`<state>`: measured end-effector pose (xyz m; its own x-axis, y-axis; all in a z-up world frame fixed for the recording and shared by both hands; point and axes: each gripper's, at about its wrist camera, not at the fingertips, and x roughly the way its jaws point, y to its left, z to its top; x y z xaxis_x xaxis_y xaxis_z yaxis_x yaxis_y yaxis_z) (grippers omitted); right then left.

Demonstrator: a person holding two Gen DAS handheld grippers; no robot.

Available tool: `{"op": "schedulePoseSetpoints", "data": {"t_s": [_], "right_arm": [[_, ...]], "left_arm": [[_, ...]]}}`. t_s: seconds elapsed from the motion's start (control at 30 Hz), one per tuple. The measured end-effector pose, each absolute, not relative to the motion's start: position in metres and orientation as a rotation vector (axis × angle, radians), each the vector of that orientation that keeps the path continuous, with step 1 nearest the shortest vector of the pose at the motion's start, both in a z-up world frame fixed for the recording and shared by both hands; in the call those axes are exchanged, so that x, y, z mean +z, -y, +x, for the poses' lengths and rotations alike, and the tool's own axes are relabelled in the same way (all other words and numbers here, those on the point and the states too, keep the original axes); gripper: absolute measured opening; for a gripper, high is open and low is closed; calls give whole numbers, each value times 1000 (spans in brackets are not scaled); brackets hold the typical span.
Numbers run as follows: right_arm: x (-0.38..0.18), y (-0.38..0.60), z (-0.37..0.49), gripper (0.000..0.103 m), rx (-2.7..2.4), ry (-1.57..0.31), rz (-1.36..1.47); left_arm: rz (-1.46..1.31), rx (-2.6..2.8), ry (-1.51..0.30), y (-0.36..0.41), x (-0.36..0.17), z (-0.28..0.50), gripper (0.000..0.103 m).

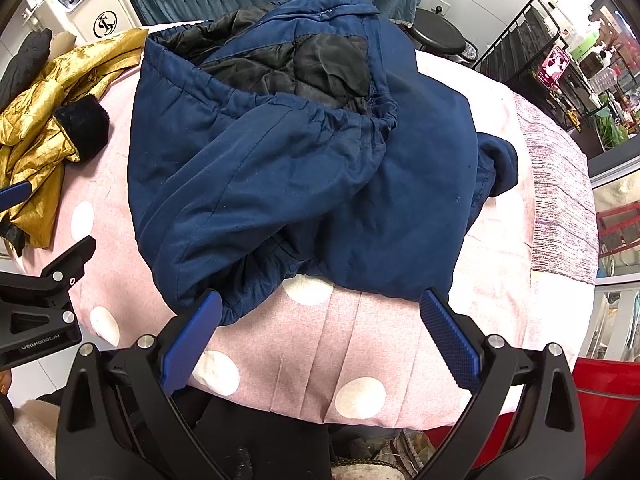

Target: Fold large clothes

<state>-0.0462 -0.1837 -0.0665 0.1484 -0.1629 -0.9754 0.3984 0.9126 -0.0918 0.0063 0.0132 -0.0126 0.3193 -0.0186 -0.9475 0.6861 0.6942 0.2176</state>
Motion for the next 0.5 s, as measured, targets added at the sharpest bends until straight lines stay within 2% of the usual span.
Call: {"op": "schedulePoseSetpoints", "data": {"t_s": [0.5], "right_arm": [[-67, 182, -45, 98, -403, -1371, 202]], "left_arm": [[684, -513, -1170, -14, -14, 6, 97]]}}
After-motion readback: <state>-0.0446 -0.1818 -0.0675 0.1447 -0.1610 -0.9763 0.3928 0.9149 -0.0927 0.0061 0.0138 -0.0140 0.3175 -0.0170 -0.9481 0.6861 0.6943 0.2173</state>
